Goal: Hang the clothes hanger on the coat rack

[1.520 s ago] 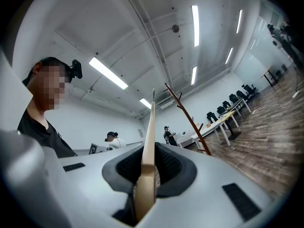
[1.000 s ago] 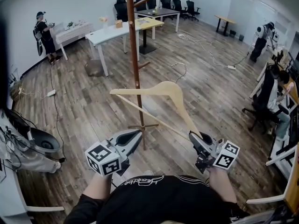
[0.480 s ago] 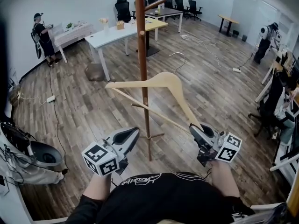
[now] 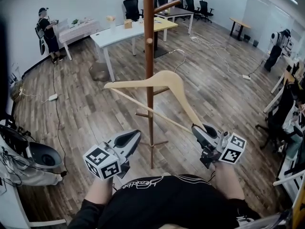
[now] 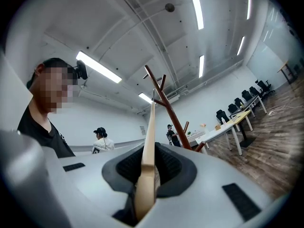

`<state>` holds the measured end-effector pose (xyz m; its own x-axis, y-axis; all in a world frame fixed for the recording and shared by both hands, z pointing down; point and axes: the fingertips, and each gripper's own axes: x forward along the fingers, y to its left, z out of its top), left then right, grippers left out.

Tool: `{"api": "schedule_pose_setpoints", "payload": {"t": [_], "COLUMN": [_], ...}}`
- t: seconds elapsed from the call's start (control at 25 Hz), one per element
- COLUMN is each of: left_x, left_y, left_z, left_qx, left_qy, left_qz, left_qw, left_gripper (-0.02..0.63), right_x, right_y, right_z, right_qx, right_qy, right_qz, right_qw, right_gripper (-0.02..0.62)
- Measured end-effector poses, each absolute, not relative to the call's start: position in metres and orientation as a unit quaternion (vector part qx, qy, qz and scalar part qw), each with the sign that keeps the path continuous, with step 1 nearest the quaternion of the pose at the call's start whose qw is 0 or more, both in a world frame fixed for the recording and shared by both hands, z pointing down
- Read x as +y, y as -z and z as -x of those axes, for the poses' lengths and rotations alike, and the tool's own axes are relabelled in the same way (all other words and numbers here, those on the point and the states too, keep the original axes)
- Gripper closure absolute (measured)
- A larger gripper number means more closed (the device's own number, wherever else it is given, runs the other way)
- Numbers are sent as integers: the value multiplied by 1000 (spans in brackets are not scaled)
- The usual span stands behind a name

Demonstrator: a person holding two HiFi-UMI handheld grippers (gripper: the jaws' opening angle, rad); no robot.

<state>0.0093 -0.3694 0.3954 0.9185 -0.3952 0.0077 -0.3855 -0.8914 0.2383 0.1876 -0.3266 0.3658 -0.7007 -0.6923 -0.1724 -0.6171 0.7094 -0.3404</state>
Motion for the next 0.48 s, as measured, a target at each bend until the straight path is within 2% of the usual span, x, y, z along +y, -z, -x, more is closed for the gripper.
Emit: {"api": "schedule_pose_setpoints", "payload": {"t": [0.48], "left_x": [-418], "left_y": [-377], "left_z": [-7], "left_qx": [-275], "left_qy": [38], "left_qz": [-954], "left_qw": [110], "left_gripper": [598], "right_x": [-406], "right_y": [-336], "right_z": [-195], "right_qx": [940], "right_qy": [119], "right_qz": [287], "right_qw": [139], "right_gripper": [518]}}
